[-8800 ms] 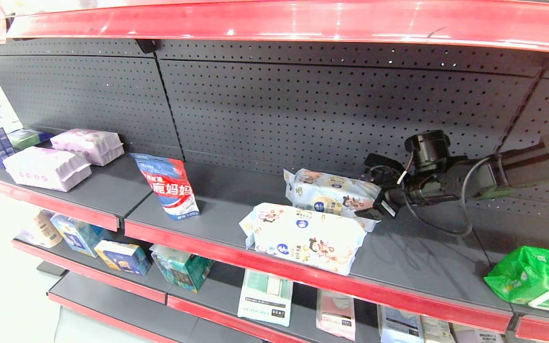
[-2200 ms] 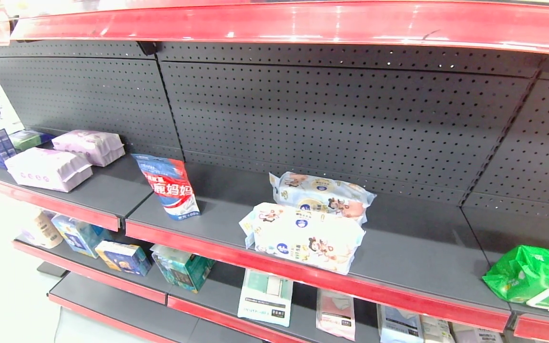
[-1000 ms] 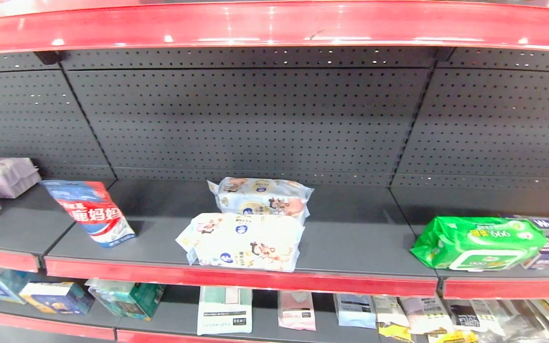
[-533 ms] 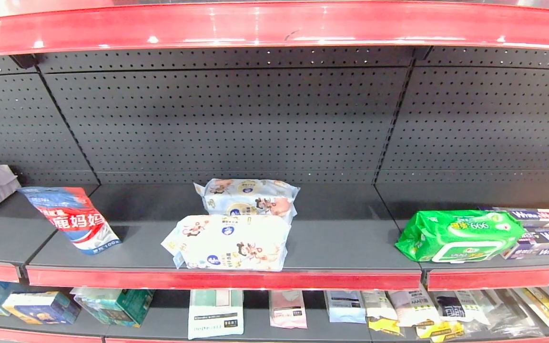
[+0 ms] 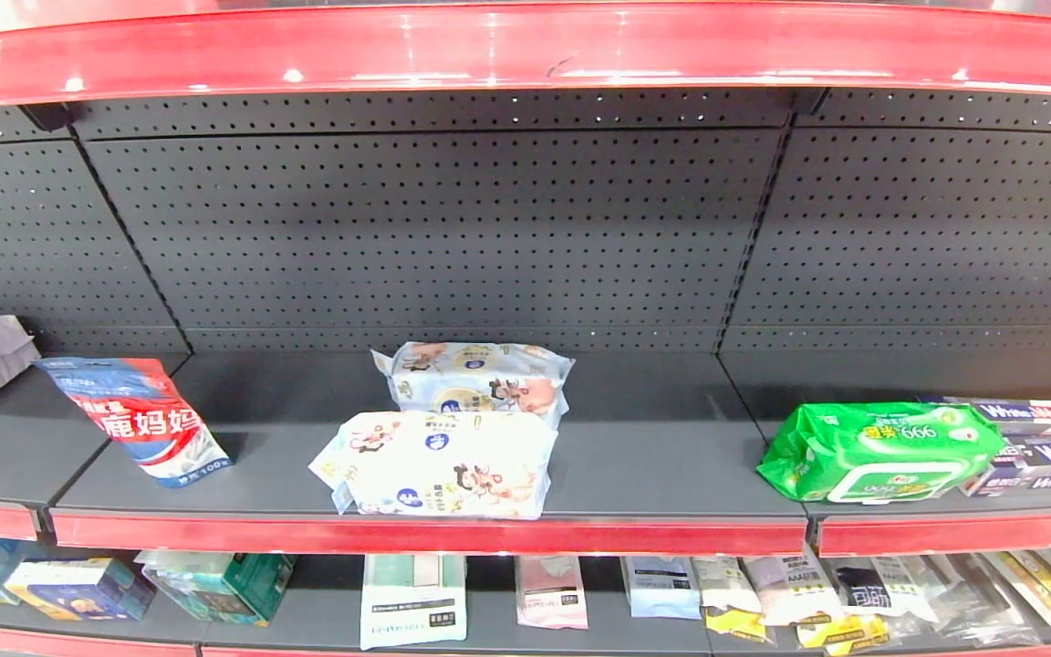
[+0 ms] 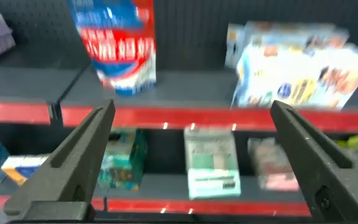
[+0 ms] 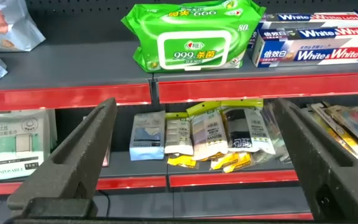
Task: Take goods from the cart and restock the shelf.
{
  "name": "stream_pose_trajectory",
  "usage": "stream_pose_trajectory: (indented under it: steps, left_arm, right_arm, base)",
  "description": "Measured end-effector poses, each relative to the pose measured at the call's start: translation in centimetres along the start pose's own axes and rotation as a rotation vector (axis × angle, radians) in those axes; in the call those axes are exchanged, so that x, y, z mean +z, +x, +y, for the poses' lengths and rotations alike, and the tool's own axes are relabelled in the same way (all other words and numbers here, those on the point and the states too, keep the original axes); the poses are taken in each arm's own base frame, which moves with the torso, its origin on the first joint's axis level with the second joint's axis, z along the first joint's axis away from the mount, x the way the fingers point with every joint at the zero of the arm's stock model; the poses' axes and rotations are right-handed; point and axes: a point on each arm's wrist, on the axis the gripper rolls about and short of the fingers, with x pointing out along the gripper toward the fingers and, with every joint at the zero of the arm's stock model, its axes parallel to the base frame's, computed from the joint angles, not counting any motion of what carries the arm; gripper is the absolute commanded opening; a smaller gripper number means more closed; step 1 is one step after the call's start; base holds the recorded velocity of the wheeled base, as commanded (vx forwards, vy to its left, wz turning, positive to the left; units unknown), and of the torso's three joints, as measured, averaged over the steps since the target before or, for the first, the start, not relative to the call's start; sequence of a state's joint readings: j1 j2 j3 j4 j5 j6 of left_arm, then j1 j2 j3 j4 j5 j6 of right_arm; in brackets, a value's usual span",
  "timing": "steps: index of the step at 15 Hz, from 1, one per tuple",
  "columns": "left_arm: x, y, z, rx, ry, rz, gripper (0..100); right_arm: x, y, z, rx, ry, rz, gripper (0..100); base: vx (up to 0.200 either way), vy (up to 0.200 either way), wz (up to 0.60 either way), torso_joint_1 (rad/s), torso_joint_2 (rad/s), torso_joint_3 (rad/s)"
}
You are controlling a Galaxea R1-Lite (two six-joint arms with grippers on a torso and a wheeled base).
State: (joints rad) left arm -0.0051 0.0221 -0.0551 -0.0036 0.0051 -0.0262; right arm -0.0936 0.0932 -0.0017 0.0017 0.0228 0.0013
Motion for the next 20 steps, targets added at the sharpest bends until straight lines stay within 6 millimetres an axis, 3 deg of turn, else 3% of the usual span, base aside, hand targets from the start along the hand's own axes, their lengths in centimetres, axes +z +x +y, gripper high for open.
stream_pose_trajectory:
  steps: [3, 5, 7, 12, 17, 20]
  left_arm:
    - [5.3, 0.9, -0.1, 0.016, -0.072, 0.011, 100]
    - [7.4, 3.6, 0.0, 0.097, -0.073, 0.140, 100]
    - [8.2, 7.5, 0.2, 0.191, -0.063, 0.315, 100]
    - [6.7, 16.8, 1.4, 0.271, -0.055, 0.644, 100]
    - [3.1, 23.5, 2.0, 0.267, -0.047, 0.708, 100]
    - [1.2, 26.4, 0.7, 0.191, -0.015, 0.746, 100]
  right_arm:
    - [0.0, 0.0, 0.0, 0.000, 0.000, 0.000, 100]
    - [0.0, 0.0, 0.0, 0.000, 0.000, 0.000, 100]
    - [0.0, 0.0, 0.0, 0.000, 0.000, 0.001, 100]
    - [0.0, 0.0, 0.0, 0.000, 0.000, 0.001, 100]
    - [0.0, 0.0, 0.0, 0.000, -0.001, 0.002, 100]
    - [0.0, 0.0, 0.0, 0.000, 0.000, 0.002, 100]
  base:
    - [0.000, 0.000, 0.00, 0.000, 0.00, 0.000]
    - [0.000, 0.000, 0.00, 0.000, 0.00, 0.000]
    - [0.000, 0.000, 0.00, 0.000, 0.00, 0.000]
    - [0.000, 0.000, 0.00, 0.000, 0.00, 0.000]
    - [0.000, 0.000, 0.00, 0.000, 0.00, 0.000]
    - [0.000, 0.000, 0.00, 0.000, 0.00, 0.000]
